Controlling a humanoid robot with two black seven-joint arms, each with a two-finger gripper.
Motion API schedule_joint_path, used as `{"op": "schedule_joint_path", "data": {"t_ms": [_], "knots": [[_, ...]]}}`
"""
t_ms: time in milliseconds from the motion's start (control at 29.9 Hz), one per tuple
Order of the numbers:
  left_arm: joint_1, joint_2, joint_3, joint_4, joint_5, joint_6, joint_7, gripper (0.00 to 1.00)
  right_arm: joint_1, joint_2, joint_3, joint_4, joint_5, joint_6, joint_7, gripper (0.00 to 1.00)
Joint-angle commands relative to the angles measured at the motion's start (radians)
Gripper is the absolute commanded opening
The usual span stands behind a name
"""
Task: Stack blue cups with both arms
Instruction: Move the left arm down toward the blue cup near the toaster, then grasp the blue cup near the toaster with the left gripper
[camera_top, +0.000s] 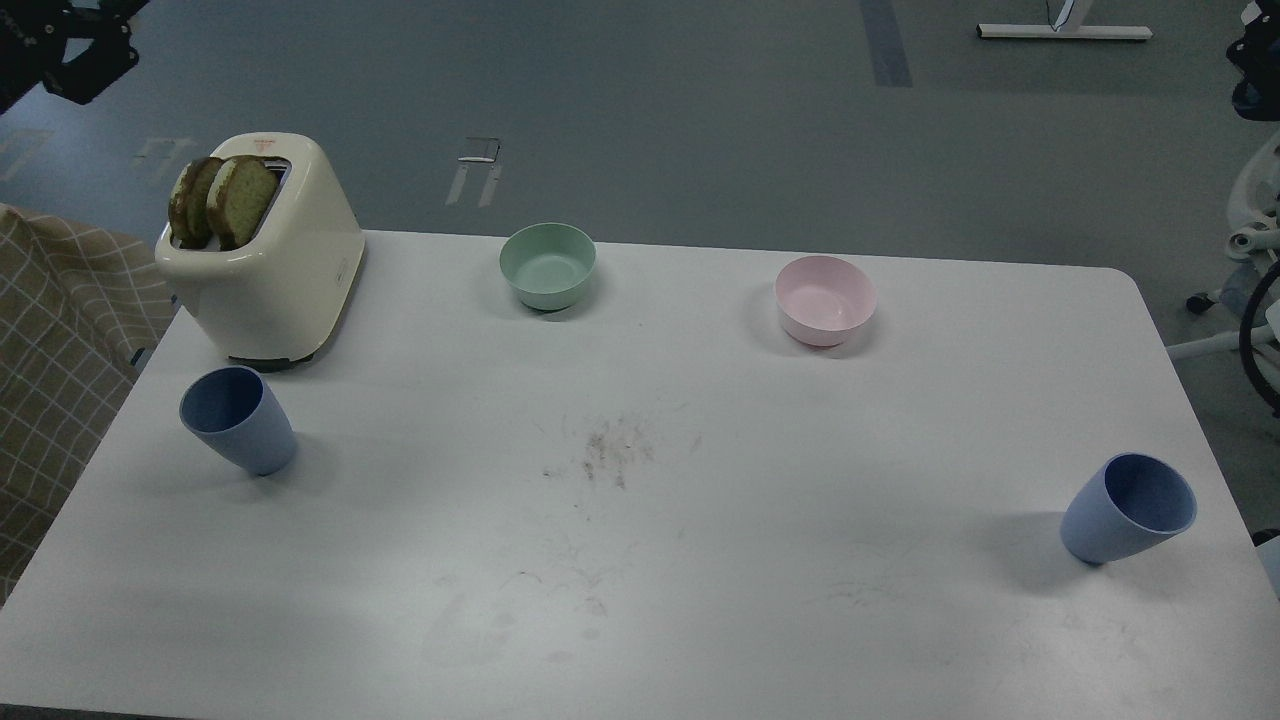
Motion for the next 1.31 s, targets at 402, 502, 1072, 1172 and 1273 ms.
{"op": "schedule_joint_path", "data": {"t_ms": [402,502,1072,1172,1273], "knots": [[0.125,0.238,0.002,-0.305,0.845,0.0,-0.094,0.88,-0.038,0.002,0.034,-0.008,-0.001,0.0,0.003,1.0],[0.16,0.238,0.056,-0.305,1.011,0.0,-0.132,0.88,-0.04,0.005,0.044,-0.011,0.001,0.0,0.003,1.0],[0.192,0.291,0.38,-0.287,1.254,0.171,-0.166,0.87,-0.08,0.016,0.059,-0.011,0.002,0.0,0.02,1.0],[0.194,0.226,0.384,-0.264,1.246,0.171,-0.166,0.84,-0.08,0.016,0.063,-0.011,0.002,0.0,0.02,1.0],[0.195,0.177,0.384,-0.211,1.246,0.171,-0.166,0.8,-0.078,0.016,0.065,-0.01,0.004,0.0,0.02,1.0]]}}
